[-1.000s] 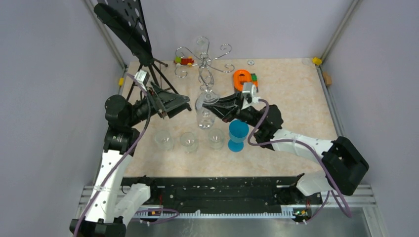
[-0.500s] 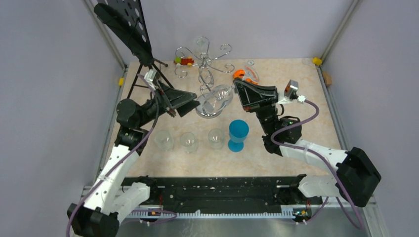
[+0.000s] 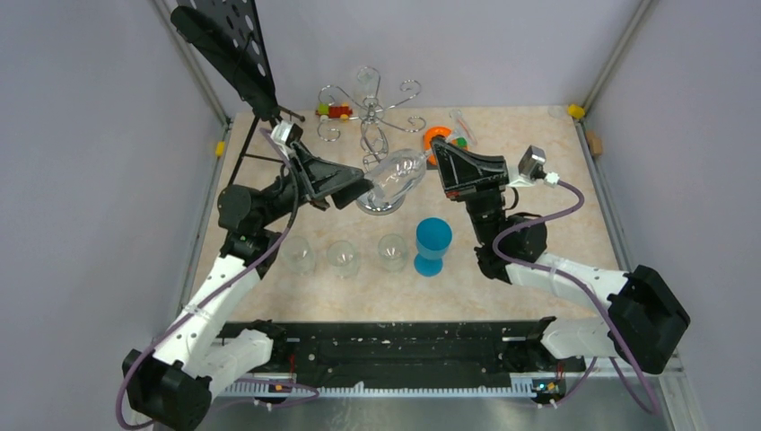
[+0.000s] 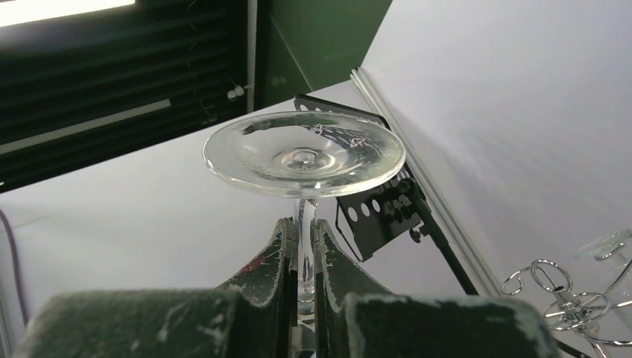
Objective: Take the wine glass off the wine glass rack
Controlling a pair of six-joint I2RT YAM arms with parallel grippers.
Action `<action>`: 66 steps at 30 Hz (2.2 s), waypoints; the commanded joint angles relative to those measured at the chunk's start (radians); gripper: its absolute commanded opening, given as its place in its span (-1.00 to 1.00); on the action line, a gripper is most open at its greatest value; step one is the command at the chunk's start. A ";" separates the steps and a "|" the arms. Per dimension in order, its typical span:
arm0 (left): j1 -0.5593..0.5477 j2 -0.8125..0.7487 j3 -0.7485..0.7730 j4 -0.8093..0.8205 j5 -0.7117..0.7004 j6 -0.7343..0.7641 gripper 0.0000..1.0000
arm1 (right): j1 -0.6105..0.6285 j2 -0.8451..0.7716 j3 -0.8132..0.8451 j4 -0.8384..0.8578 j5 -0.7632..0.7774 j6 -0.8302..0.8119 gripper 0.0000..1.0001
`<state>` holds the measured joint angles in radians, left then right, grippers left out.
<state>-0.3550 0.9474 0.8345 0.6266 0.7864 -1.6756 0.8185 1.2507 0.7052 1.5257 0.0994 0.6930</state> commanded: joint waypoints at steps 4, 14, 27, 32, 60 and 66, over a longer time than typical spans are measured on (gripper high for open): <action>-0.078 0.044 0.029 0.276 -0.042 -0.040 0.31 | 0.018 0.039 0.036 0.194 -0.012 0.058 -1.00; -0.110 0.080 -0.010 0.360 -0.212 -0.150 -0.30 | 0.019 0.058 0.045 0.195 -0.039 -0.016 -1.00; -0.116 0.118 0.034 0.357 -0.196 -0.075 -1.00 | 0.019 0.041 0.011 0.194 -0.031 -0.044 -0.42; -0.116 0.089 0.068 0.177 -0.199 0.081 -1.00 | 0.019 -0.005 -0.028 0.188 -0.009 -0.076 -0.14; -0.434 0.404 0.605 -0.741 -0.417 0.953 -1.00 | 0.018 -0.918 -0.003 -1.269 0.041 -0.351 0.35; -0.568 0.590 0.794 -1.012 -0.574 1.141 -1.00 | 0.019 -1.051 0.056 -1.442 0.125 -0.348 0.34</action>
<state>-0.8543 1.4548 1.4994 -0.1986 0.3424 -0.7261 0.8276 0.2554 0.7010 0.2554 0.1429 0.3645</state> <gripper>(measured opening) 0.134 0.672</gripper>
